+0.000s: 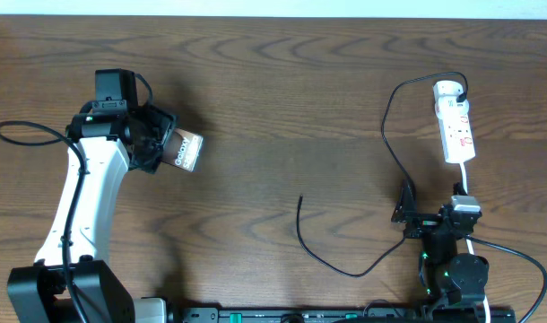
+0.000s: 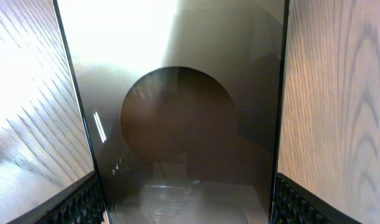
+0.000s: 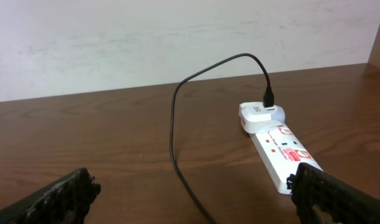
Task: Plug charger to phone and switch on socket
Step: 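Lift the phone with the left gripper and tilt it upright, then move the right gripper toward the phone held by the left gripper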
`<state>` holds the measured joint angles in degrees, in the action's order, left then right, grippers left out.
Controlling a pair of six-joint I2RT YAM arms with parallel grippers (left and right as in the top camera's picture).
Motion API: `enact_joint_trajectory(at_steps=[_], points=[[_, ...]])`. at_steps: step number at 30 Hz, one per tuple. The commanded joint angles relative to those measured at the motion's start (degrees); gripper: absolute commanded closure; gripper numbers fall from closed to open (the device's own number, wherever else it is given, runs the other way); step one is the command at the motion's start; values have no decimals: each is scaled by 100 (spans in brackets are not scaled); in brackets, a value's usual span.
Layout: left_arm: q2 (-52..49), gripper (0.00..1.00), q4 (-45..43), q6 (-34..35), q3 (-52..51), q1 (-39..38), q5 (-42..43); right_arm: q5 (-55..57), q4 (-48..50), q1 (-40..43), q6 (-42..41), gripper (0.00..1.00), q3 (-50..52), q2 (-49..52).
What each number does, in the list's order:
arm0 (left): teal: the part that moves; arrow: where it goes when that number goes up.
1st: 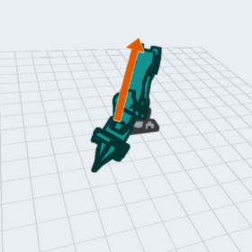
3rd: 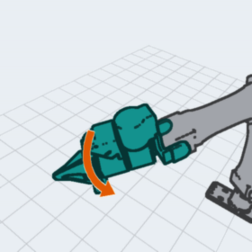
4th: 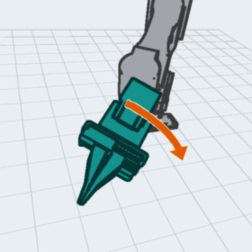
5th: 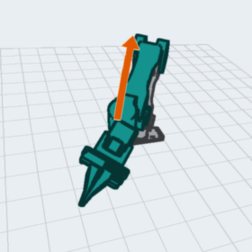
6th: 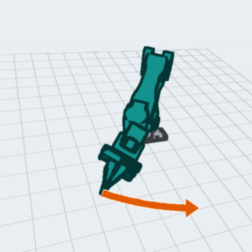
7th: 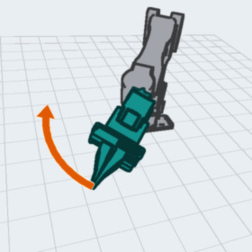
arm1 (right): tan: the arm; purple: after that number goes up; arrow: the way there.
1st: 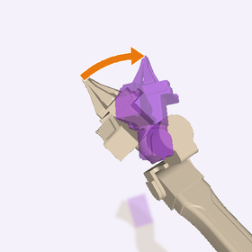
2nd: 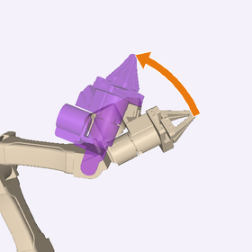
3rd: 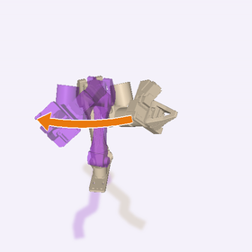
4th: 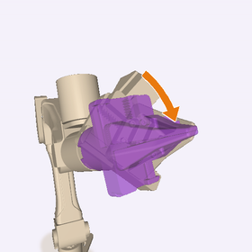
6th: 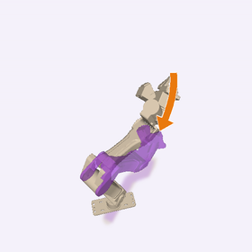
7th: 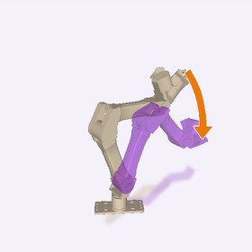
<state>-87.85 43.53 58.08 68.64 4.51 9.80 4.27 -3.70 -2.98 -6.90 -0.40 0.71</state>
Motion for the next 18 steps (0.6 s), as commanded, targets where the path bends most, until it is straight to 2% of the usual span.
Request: enact_joint_trajectory(at_steps=[1, 9, 14, 18], points=[[116, 93, -7, -109, 101, 28, -538, -26, -26, -44, 76, 1, 9, -33], [116, 93, -4, -109, 101, 28, -461, 55, -13, -44, 76, 1, 9, -33], [116, 93, -7, -107, 101, 28, -431, -874, 352, -44, -160, 1, -46, -33], [116, 93, -7, -109, 101, 28, -431, -1113, 46, -44, -251, 1, -527, 144]])
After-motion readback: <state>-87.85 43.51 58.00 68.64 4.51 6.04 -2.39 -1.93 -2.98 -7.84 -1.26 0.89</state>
